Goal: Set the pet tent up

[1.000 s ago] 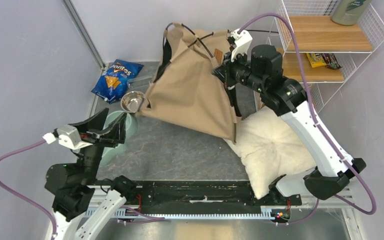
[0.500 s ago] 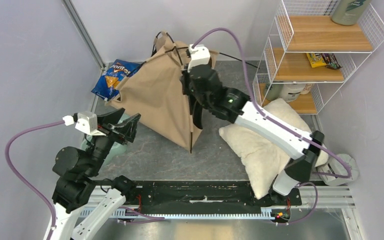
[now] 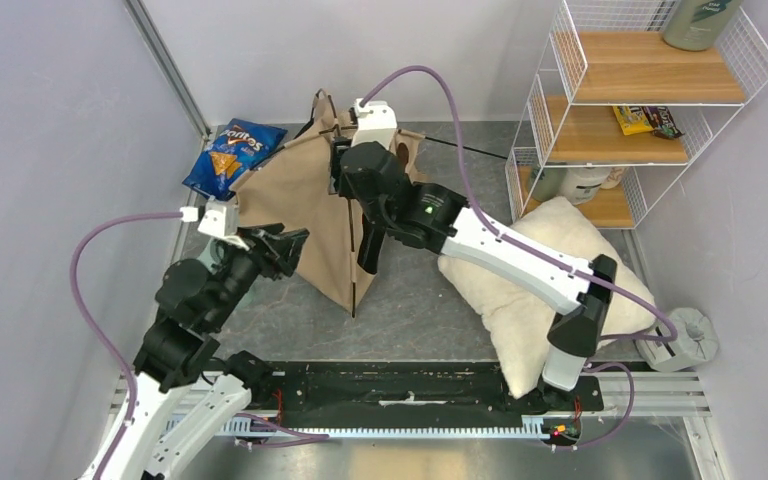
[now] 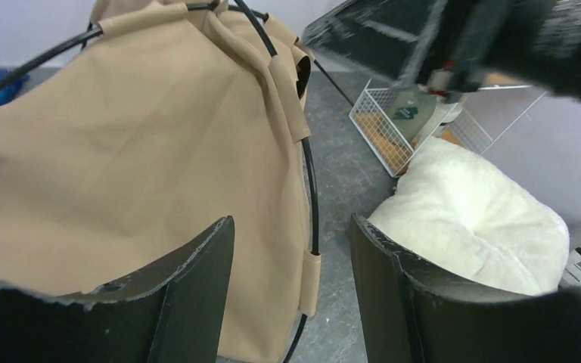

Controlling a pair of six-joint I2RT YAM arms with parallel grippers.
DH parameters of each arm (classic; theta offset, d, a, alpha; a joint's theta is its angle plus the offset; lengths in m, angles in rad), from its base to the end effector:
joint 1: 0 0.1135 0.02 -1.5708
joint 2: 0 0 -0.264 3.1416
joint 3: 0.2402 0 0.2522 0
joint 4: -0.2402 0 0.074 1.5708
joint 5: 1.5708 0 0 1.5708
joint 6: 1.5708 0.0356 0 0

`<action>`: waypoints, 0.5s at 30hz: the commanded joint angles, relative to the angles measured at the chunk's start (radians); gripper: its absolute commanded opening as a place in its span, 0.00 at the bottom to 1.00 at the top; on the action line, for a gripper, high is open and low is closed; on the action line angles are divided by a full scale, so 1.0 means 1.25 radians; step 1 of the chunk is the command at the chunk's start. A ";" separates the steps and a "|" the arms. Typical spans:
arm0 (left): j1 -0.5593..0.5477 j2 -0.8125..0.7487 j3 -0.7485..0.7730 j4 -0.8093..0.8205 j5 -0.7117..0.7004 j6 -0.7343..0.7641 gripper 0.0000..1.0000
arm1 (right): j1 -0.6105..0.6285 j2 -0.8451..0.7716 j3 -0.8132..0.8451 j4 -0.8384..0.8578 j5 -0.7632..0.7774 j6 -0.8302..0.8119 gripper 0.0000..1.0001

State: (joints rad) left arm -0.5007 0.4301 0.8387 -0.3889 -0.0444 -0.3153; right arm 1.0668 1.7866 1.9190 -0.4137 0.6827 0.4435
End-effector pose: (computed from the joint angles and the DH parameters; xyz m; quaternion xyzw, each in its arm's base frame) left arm 0.0802 -0.0421 0.3781 0.0490 0.6984 -0.2690 0.6614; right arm 0.2172 0.3473 0.4350 -0.0394 0.7785 0.1933 0.5958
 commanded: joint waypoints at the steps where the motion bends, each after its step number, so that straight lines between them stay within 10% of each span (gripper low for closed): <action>1: 0.001 0.093 0.043 0.040 0.002 -0.072 0.63 | -0.001 -0.119 -0.026 -0.020 0.030 0.035 0.59; 15: -0.004 0.449 0.188 0.169 -0.011 -0.113 0.61 | -0.003 -0.403 -0.304 -0.136 0.131 0.124 0.60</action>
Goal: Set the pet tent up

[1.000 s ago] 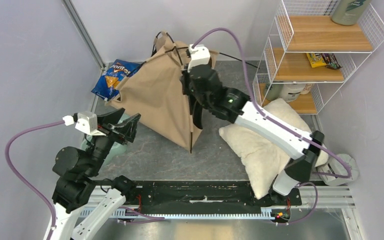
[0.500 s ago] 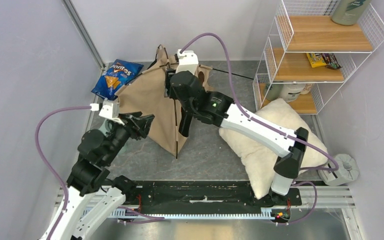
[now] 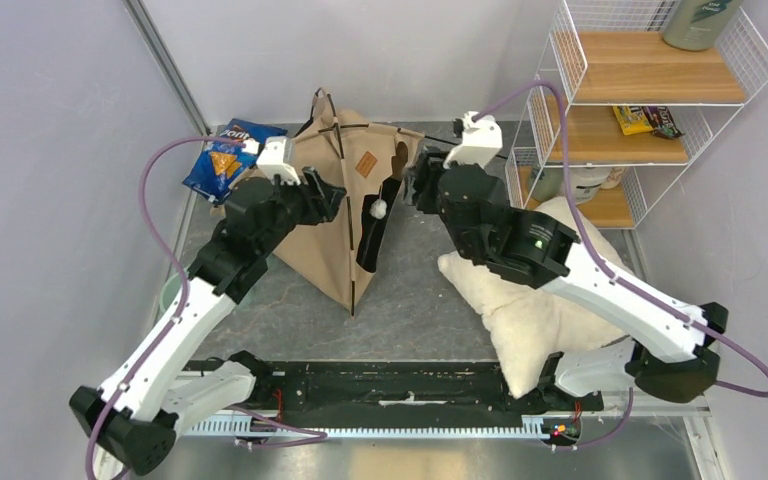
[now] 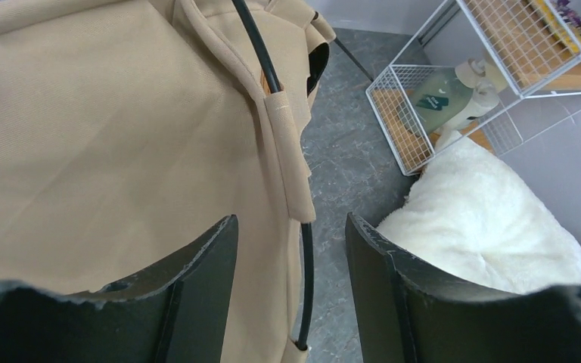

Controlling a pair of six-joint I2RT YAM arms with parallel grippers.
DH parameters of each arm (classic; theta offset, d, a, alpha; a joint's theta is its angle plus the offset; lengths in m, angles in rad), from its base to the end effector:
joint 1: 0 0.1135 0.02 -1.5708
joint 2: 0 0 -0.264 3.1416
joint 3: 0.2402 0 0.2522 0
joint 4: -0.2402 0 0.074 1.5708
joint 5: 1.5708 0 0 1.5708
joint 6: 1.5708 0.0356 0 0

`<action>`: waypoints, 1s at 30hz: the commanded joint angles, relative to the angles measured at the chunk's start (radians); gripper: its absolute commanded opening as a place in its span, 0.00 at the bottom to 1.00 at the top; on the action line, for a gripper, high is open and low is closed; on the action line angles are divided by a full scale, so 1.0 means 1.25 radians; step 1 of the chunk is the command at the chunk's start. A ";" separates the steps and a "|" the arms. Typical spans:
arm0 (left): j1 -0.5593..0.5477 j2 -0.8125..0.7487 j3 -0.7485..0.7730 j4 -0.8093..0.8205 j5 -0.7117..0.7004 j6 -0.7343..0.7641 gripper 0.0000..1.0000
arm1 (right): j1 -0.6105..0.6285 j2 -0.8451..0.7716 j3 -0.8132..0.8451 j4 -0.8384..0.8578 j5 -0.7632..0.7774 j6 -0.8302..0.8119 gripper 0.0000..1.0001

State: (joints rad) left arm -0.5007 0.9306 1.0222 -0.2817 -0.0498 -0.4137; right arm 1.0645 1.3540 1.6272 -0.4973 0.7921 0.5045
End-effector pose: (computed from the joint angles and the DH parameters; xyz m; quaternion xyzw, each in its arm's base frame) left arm 0.1836 -0.0985 0.3867 0.0177 0.7707 -0.2638 0.5797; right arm 0.1577 0.2321 0.4732 0.0319 0.7596 0.1930 0.6202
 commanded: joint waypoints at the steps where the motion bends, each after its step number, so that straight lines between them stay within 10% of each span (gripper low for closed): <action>1: -0.009 0.069 0.050 0.087 -0.016 -0.035 0.61 | -0.001 -0.073 -0.087 -0.075 0.043 0.092 0.60; 17: -0.055 0.231 0.139 0.056 -0.138 0.067 0.43 | -0.001 -0.148 -0.148 -0.133 0.076 0.127 0.61; 23: -0.057 0.247 0.187 0.027 -0.183 0.125 0.04 | -0.002 -0.148 -0.136 -0.134 0.076 0.114 0.62; 30: -0.057 0.261 0.309 0.023 -0.153 0.256 0.02 | -0.004 -0.122 -0.035 -0.130 -0.061 0.017 0.66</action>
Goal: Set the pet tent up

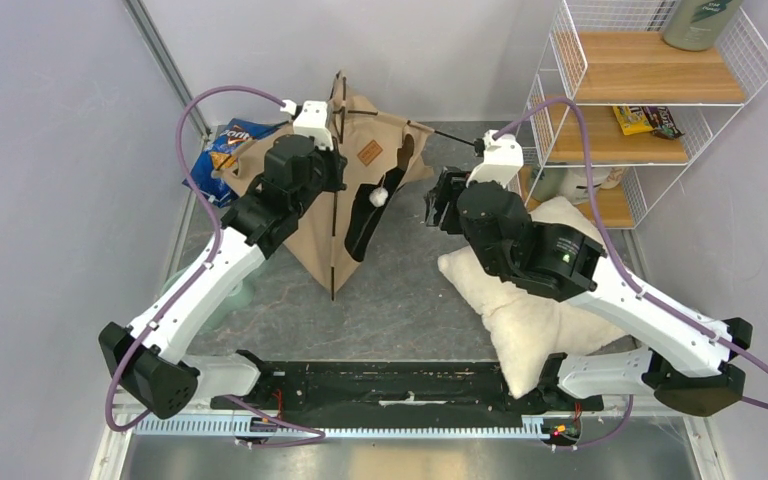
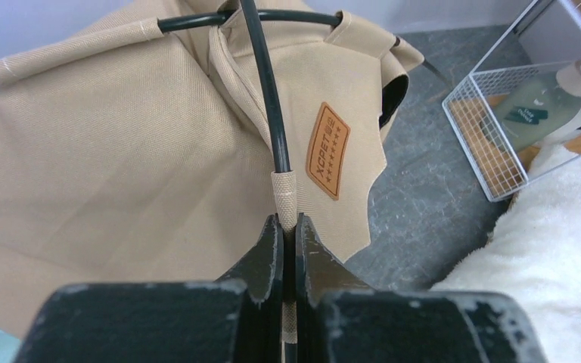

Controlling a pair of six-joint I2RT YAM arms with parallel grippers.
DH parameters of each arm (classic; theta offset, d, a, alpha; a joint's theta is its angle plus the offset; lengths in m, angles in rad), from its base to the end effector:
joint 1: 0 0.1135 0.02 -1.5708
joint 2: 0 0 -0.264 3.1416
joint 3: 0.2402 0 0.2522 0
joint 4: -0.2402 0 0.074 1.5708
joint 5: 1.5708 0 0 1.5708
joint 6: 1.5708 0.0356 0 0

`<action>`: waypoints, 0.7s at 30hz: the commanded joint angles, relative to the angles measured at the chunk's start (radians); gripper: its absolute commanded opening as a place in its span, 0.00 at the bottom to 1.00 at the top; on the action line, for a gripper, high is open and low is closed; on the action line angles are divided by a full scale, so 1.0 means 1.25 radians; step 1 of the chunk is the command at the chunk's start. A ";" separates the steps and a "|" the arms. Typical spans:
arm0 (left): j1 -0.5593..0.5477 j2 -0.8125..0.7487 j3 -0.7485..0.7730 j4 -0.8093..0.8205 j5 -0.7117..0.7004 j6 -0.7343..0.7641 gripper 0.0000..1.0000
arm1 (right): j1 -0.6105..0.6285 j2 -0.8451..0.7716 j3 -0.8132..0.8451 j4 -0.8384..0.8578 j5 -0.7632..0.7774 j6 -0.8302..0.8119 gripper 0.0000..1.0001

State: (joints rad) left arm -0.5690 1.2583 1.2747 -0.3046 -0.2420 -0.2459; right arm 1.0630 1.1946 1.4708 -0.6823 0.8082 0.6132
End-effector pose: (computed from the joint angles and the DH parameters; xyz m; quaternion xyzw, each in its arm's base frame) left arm 0.2463 -0.1474 0.3979 0.0567 0.7967 -0.1465 0.5836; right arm 0.1357 0.1910 0.4446 0.0396 0.7968 0.1563 0.5824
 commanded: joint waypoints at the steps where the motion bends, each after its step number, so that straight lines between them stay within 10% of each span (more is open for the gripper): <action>1: -0.003 0.000 0.124 0.035 0.000 0.136 0.02 | -0.002 0.011 0.108 0.019 -0.106 -0.090 0.67; 21: 0.007 -0.141 0.303 -0.157 -0.064 0.519 0.02 | -0.004 0.019 0.180 0.072 -0.311 -0.254 0.76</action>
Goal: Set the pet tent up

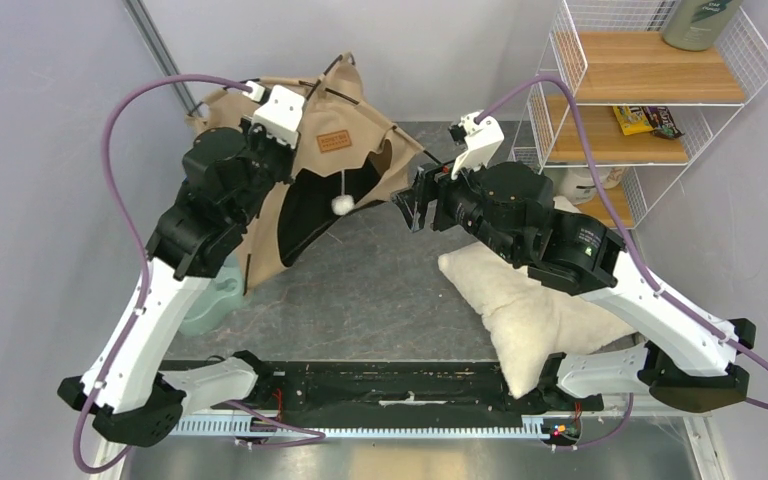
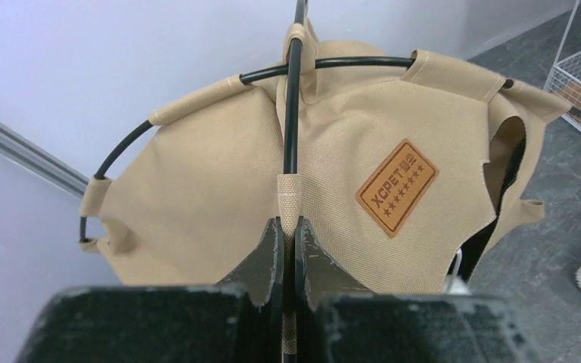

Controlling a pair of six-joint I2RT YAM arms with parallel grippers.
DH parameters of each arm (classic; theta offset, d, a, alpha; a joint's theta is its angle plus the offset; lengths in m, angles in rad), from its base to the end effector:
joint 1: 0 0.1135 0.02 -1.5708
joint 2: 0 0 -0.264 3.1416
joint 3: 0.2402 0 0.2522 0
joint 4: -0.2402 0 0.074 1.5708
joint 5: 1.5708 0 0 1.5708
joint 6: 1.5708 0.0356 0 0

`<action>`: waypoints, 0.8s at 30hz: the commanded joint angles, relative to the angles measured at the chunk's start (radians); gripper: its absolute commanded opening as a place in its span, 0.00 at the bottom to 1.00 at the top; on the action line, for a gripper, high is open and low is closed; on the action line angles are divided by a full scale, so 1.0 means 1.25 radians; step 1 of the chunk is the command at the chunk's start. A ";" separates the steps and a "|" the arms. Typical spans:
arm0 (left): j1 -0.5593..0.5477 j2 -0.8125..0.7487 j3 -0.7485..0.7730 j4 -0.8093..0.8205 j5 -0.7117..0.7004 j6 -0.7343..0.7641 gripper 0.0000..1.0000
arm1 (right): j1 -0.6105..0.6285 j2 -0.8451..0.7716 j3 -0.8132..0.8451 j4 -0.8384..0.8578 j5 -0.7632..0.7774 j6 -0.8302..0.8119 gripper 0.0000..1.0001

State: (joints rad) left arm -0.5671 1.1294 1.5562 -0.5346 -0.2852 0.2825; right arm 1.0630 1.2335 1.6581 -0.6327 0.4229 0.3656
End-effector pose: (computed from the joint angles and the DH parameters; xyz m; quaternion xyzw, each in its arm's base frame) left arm 0.1850 -0.1059 0.4966 0.2171 0.7103 0.0109 0.6695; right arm 0.1272 0.1985 0.4962 -0.1352 0.7589 0.2802 0.5721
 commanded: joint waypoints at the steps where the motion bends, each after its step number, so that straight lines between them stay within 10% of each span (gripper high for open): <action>1: 0.006 -0.041 0.080 0.030 -0.042 0.104 0.02 | -0.003 -0.014 0.025 0.032 0.008 -0.069 0.77; 11: 0.007 -0.092 0.074 0.100 -0.110 0.201 0.02 | -0.008 -0.028 -0.039 0.053 0.174 -0.278 0.86; 24: 0.009 -0.090 0.146 -0.044 0.052 0.200 0.02 | -0.149 -0.056 -0.042 -0.149 -0.015 -0.326 0.87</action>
State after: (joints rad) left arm -0.5575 1.0286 1.6928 -0.6048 -0.3191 0.4969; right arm 0.9390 1.1896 1.6020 -0.7059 0.5220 -0.0315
